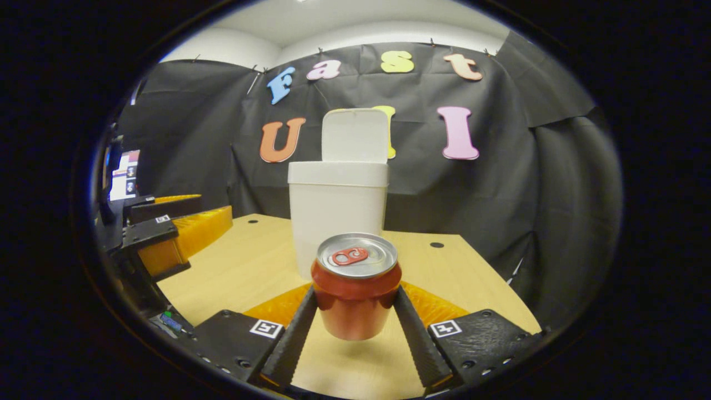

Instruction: Press the lid of the desktop garbage bin to open it, pick up the crumpled paper on the desktop and throw it into the bin, then pick up the pop can on the desktop and drop it into the bin, and finally close the garbage bin lid.

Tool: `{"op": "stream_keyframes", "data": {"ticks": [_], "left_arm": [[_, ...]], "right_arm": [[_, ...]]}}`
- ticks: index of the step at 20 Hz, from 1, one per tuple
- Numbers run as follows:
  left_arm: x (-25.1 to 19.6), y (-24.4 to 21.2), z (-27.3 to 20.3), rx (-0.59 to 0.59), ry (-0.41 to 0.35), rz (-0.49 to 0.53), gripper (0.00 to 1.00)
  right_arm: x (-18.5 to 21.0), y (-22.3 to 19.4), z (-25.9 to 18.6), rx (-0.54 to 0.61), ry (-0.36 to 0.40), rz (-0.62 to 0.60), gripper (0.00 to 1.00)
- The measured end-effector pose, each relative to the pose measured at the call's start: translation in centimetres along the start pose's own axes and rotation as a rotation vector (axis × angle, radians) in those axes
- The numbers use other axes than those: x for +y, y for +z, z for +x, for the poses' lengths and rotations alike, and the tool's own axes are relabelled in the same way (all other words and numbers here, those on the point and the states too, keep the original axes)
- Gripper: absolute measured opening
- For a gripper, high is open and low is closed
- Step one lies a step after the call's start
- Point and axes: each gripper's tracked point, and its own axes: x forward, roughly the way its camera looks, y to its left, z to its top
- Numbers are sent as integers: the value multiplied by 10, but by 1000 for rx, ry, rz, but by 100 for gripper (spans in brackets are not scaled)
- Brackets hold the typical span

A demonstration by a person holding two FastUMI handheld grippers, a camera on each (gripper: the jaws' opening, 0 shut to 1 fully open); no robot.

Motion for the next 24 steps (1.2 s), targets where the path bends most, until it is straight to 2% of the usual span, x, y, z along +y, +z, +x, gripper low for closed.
{"op": "stream_keyframes", "data": {"ticks": [1,2,7,14,18,22,23,24], "left_arm": [[10,5,-3,-17,15,14,94],[18,10,-5,-29,32,20,98],[38,4,-11,14,23,-55,98],[65,-13,-12,82,34,-77,98],[70,-16,-15,106,22,-70,99],[66,-13,-19,117,-30,-133,99],[66,-10,-21,115,-40,-141,95],[68,-7,-23,110,-41,-141,99]], "right_arm": [[4,5,-3,-6,2,-3,81],[9,11,-5,-15,6,-4,81],[24,47,-11,-43,0,-28,81],[45,135,-6,-112,-8,-96,81],[53,185,10,-118,-7,-121,81],[60,232,36,-107,-18,-138,80],[61,243,47,-104,-26,-140,80],[62,251,58,-98,-36,-139,81]]}}
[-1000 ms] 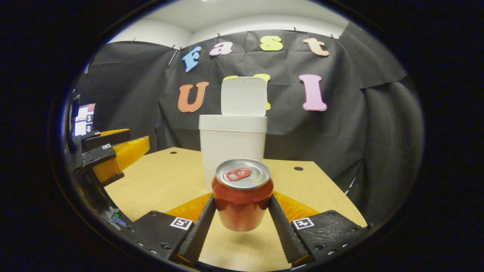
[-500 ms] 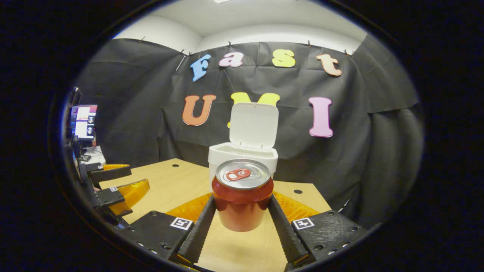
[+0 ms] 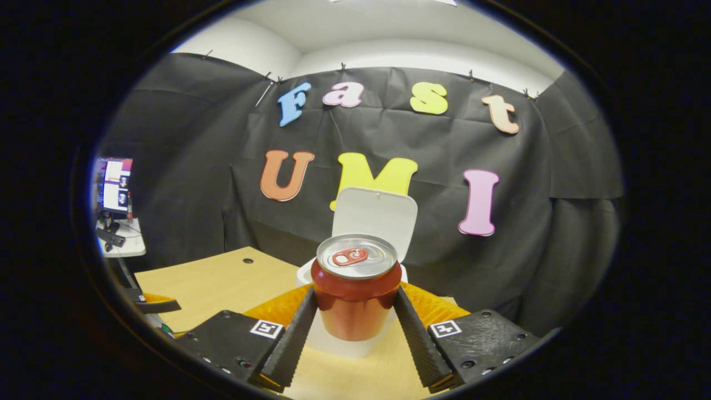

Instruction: Press the lid of the desktop garbage bin to open it, pick up the crumpled paper on the desktop and throw it into the bin, then pick up the pop can on the desktop and drop it into the bin, and finally close the garbage bin lid.

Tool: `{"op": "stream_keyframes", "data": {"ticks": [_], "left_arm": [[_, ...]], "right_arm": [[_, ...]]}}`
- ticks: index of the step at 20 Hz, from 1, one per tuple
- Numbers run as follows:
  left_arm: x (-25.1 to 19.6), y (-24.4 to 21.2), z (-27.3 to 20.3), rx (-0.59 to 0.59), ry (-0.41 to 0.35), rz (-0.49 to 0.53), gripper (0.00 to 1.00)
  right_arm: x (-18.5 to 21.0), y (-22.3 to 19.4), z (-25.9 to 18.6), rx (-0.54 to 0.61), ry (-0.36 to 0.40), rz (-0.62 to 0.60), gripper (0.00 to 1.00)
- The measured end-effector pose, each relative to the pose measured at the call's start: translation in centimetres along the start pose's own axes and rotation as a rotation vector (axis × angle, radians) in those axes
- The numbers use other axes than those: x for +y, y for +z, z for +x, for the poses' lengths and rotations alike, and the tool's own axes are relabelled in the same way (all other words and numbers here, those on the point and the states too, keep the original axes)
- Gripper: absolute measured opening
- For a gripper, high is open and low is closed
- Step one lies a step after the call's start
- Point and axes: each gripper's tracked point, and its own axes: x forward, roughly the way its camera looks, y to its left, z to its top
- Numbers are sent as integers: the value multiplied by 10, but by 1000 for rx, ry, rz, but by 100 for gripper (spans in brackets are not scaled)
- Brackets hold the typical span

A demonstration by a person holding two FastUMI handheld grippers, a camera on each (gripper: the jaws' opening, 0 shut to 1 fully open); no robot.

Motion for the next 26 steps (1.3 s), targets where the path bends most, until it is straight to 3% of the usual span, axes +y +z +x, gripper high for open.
{"op": "stream_keyframes", "data": {"ticks": [4,8,13,20,26], "left_arm": [[14,13,-6,-37,24,16,99],[39,16,-8,-44,71,49,99],[70,18,-7,-37,105,22,99],[73,23,-9,-54,64,11,99],[75,22,-10,-52,55,13,99]], "right_arm": [[9,21,49,-7,-28,4,80],[22,8,101,38,-37,46,80],[14,-11,150,113,-115,71,80],[-1,-30,183,182,-188,59,80],[-7,-40,187,205,-183,85,80]]}}
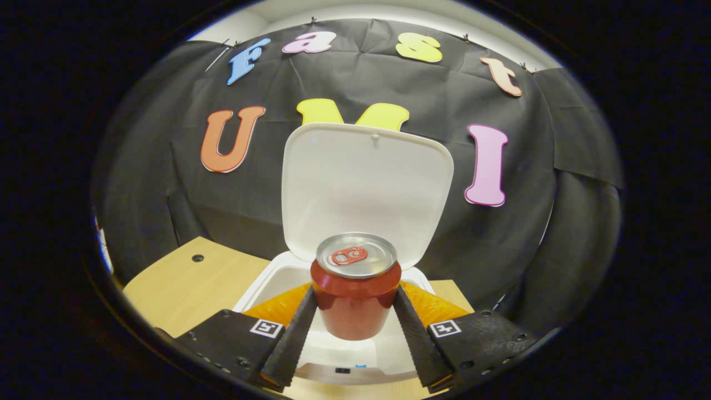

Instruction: Press the lid of the desktop garbage bin to open it, pick up the crumpled paper on the desktop and throw it into the bin, then pick up the pop can on the desktop and drop it into the bin, and finally close the garbage bin lid.

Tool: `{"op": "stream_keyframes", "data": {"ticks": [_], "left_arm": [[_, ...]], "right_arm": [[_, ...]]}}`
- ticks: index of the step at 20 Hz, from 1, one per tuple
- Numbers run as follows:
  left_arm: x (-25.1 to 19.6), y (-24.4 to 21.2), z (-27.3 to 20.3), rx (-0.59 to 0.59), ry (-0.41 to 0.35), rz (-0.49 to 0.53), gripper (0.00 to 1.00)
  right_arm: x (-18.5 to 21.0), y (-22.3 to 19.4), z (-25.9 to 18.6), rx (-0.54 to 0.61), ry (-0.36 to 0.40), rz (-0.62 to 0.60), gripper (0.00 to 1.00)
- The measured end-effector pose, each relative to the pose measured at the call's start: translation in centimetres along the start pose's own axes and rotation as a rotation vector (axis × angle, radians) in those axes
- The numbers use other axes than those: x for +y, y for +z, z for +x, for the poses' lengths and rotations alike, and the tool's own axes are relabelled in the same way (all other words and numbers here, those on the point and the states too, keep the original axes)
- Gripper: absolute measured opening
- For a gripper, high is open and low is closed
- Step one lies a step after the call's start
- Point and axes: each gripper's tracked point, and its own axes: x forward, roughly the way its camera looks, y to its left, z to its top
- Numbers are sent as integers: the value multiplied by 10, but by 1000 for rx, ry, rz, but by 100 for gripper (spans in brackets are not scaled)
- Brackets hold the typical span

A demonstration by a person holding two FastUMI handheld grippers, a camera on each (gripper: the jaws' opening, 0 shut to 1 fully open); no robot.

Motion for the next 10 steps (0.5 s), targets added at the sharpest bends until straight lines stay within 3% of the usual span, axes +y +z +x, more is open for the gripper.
{"op": "stream_keyframes", "data": {"ticks": [6,7,10], "left_arm": [[-1,-5,2,20,-4,-17,99],[0,-4,2,15,-5,-12,99],[-1,-1,1,7,-9,-11,99]], "right_arm": [[-5,21,-16,-68,14,13,91],[-6,24,-19,-76,15,17,87],[-3,29,-26,-87,26,12,91]]}}
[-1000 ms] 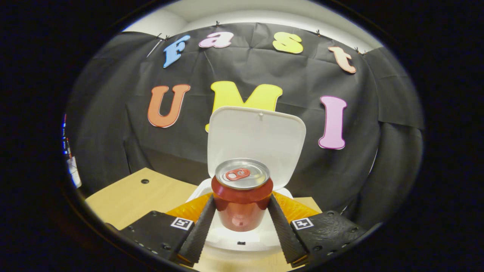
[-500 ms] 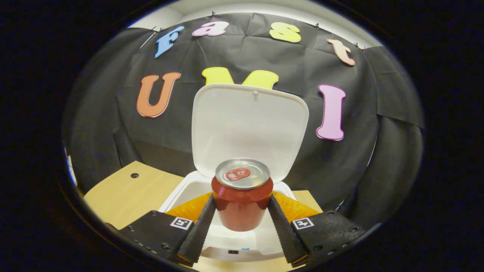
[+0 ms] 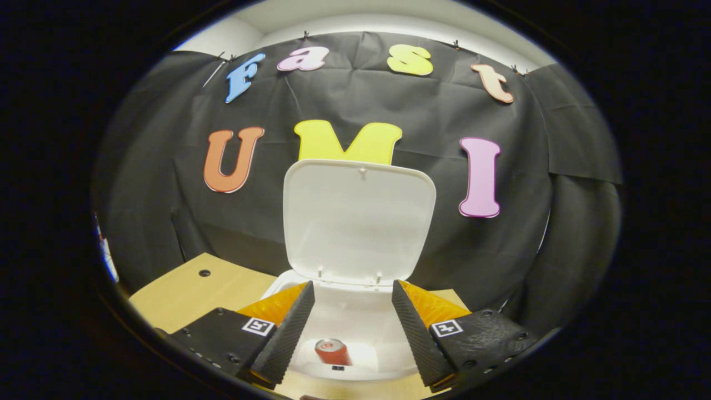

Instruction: Press the lid of the desktop garbage bin to open it, pick up the crumpled paper on the desktop and throw it into the bin, then pick up the pop can on the desktop and drop it into the bin, and finally close the garbage bin lid.

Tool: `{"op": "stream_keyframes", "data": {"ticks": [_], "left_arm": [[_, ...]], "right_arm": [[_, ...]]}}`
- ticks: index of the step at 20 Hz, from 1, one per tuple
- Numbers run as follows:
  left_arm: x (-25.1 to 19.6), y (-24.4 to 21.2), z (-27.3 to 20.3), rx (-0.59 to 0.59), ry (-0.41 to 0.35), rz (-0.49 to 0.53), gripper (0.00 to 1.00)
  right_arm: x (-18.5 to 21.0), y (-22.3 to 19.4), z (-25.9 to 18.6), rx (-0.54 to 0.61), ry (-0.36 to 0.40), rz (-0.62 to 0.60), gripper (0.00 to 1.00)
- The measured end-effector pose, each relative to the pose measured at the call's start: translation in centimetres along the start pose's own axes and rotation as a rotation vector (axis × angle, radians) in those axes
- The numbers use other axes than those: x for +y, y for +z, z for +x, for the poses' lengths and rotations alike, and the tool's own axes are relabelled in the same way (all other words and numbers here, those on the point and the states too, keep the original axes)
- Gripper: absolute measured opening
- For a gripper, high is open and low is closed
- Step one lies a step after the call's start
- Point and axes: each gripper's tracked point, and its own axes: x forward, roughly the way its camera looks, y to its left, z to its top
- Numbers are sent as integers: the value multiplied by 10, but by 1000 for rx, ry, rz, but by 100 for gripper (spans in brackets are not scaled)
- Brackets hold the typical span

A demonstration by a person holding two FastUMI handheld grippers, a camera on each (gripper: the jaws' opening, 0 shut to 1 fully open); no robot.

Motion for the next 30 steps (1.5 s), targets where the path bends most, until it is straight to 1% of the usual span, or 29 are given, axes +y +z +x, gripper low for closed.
{"op": "stream_keyframes", "data": {"ticks": [1,3,4,9,13,14,16,19,21,22,23,24,26,29,30], "left_arm": [[-1,-1,0,1,-4,0,98],[-1,-2,1,-1,-11,8,98],[0,-3,2,5,-8,6,98],[7,-8,4,24,5,-9,99],[10,-10,5,27,9,-18,99],[8,-10,5,28,6,-23,99],[9,-9,4,25,9,-17,99],[10,-4,5,-4,6,-23,99],[12,-6,9,-6,5,-53,99],[14,-7,10,-2,10,-66,99],[16,-9,11,2,13,-75,99],[17,-10,12,8,14,-80,99],[20,-11,15,4,8,-97,99],[28,-21,21,26,28,-107,98],[28,-25,23,37,27,-98,98]], "right_arm": [[0,1,-3,-3,-1,-7,91],[6,2,-8,-7,26,1,82],[8,3,-11,-9,35,11,87],[15,20,-26,-44,63,-6,87],[13,40,-37,-85,61,-4,88],[13,47,-39,-93,61,-1,90],[14,61,-41,-115,64,1,98],[17,87,-41,-154,72,-21,95],[15,106,-39,-181,67,-35,95],[13,115,-37,-191,62,-38,97],[9,124,-34,-202,57,-32,95],[6,132,-30,-208,46,-21,95],[-2,145,-20,-217,31,5,95],[-9,157,2,-223,15,26,95],[-9,160,8,-228,17,37,97]]}}
